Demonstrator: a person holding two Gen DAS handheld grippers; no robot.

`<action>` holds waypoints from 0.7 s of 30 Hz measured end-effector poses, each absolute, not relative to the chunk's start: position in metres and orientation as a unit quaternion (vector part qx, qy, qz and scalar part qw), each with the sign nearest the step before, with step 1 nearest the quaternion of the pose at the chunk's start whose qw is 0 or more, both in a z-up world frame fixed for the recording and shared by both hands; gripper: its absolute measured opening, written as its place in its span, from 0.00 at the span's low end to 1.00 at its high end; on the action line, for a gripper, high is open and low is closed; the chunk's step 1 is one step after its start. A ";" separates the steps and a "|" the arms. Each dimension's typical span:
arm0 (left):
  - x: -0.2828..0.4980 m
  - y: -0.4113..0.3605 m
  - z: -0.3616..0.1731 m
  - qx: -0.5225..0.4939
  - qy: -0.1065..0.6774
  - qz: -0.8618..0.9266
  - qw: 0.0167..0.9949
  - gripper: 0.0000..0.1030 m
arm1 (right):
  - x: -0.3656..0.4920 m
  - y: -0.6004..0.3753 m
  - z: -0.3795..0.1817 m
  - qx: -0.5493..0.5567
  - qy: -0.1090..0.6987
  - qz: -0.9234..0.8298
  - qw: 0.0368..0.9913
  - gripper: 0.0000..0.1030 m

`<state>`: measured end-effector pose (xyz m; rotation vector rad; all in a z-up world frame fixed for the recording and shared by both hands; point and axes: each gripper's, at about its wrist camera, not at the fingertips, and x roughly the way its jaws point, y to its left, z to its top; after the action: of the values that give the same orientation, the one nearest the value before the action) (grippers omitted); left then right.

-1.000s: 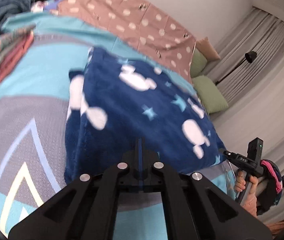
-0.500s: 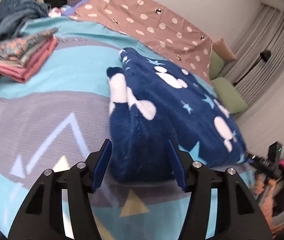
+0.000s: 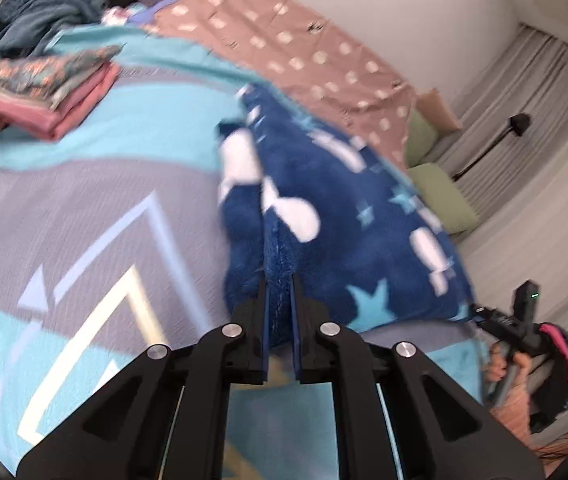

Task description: Fold small clothes

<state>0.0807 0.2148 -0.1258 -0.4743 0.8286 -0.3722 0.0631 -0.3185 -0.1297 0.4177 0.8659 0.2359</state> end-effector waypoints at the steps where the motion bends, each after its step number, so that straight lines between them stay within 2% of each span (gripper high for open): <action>1: 0.082 0.216 -0.128 -0.228 0.398 -0.174 0.871 0.09 | 0.064 -0.320 -0.131 0.199 0.417 0.114 0.880 0.45; 4: 0.084 0.210 -0.114 -0.203 0.386 -0.153 0.887 0.13 | 0.063 -0.320 -0.127 0.186 0.414 0.114 0.884 0.45; 7: 0.082 0.189 -0.079 -0.124 0.354 -0.129 0.918 0.23 | 0.057 -0.321 -0.119 0.178 0.400 0.129 0.890 0.44; 9: 0.081 0.165 -0.051 -0.099 0.326 -0.163 0.926 0.28 | 0.055 -0.323 -0.118 0.180 0.396 0.140 0.889 0.39; 12: 0.088 0.116 -0.032 -0.078 0.319 -0.242 0.913 0.34 | 0.056 -0.327 -0.119 0.191 0.394 0.158 0.885 0.39; 16: 0.106 0.019 -0.034 -0.031 0.348 -0.345 0.871 0.36 | 0.062 -0.343 -0.118 0.223 0.392 0.185 0.873 0.39; 21: 0.106 -0.112 -0.063 0.088 0.372 -0.436 0.815 0.36 | 0.077 -0.364 -0.108 0.206 0.394 0.164 0.880 0.39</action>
<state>0.1061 -0.1124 -0.0626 0.1875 0.7938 -0.9300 0.0775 -0.3635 -0.1080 0.4286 0.8213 0.3427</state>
